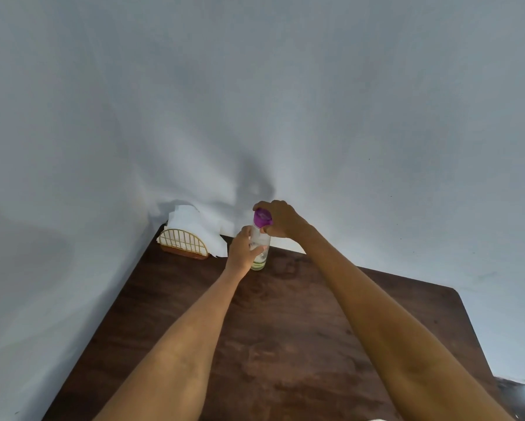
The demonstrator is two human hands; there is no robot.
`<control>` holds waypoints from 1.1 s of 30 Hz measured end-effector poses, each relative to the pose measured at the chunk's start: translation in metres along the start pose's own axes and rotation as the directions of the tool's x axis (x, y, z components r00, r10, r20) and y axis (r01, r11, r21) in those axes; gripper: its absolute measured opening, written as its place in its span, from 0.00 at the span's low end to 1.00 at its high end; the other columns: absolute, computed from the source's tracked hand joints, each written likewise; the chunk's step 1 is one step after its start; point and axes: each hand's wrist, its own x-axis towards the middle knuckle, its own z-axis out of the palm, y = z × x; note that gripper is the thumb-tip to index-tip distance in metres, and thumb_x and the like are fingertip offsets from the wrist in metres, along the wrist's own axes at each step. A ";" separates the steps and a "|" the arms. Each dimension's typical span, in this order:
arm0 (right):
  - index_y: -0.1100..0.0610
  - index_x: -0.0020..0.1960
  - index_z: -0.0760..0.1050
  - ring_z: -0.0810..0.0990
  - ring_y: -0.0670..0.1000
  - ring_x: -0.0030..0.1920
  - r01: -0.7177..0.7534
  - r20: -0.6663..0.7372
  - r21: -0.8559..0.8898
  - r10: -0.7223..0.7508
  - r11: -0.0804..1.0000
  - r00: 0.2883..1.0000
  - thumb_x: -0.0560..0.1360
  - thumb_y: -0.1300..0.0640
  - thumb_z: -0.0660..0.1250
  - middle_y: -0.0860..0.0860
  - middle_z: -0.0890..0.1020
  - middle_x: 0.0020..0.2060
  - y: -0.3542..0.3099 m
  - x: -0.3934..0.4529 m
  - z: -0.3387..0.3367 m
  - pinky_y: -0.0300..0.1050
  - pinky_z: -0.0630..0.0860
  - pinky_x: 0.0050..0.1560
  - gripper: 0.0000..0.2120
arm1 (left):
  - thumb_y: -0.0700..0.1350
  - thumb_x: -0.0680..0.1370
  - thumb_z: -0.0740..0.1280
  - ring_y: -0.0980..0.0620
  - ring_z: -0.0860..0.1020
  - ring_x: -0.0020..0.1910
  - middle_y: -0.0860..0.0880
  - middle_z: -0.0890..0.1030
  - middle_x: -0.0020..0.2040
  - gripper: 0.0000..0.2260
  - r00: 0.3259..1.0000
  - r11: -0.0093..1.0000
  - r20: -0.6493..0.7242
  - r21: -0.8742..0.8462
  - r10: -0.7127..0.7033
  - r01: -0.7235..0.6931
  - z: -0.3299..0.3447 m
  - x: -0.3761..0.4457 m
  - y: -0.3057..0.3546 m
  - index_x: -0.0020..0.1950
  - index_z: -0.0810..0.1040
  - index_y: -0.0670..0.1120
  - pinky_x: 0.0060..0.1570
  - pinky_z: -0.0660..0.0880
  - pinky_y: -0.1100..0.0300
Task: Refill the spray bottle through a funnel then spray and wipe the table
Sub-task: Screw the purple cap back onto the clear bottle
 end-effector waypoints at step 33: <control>0.57 0.69 0.66 0.75 0.55 0.61 0.035 -0.322 0.140 0.012 0.990 0.947 0.77 0.56 0.62 0.56 0.74 0.62 -0.014 -0.309 0.045 0.50 0.73 0.59 0.21 | 0.42 0.77 0.64 0.46 0.78 0.58 0.43 0.79 0.59 0.19 0.999 0.981 -0.003 0.191 -0.042 0.042 0.078 -0.261 0.042 0.68 0.68 0.43 0.59 0.74 0.51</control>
